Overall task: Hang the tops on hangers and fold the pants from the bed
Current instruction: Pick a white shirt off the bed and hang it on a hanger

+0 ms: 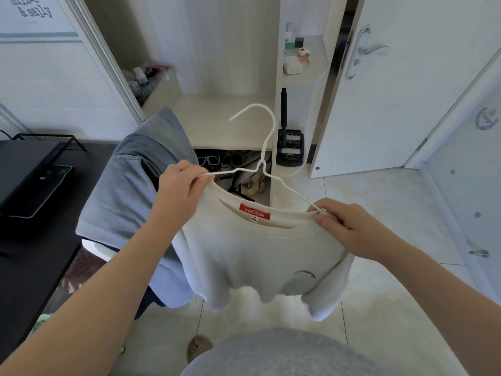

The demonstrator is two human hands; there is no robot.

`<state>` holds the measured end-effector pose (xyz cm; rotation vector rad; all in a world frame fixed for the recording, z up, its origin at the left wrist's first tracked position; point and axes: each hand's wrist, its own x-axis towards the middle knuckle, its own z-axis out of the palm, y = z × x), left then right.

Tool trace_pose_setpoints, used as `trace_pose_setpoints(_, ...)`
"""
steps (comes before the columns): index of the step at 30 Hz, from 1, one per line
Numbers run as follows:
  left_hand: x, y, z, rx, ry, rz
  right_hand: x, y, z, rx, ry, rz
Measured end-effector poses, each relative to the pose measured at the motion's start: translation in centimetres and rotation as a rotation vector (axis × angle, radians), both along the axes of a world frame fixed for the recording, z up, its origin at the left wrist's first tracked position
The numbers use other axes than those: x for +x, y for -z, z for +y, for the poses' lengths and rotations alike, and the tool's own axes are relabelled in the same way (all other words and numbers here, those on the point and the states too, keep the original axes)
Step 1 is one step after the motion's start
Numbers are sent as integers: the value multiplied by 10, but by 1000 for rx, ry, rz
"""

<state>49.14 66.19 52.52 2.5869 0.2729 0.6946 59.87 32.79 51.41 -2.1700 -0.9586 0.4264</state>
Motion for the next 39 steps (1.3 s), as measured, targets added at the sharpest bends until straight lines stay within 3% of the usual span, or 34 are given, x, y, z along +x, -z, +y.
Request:
trace_pose_setpoints(6,63,-20,4,32,-116,124,4,-35,22,293,110,27)
trace_pose_setpoints(11,89,-28,9,-163,-170,126,27,-47,57,419,219,114)
trace_pose_setpoints(17,88,-11,10,-410,115,209,74,-56,127,474,316,165)
trace_pose_setpoints(22,125,-14,19,-522,277,269,131,-81,204,541,378,88)
trace_pose_setpoints(29,195,-32,72,-432,294,255,209,-144,329,619,491,-19)
trace_pose_setpoints(39,312,-102,198,-199,215,-36,308,-263,456,900,449,-43)
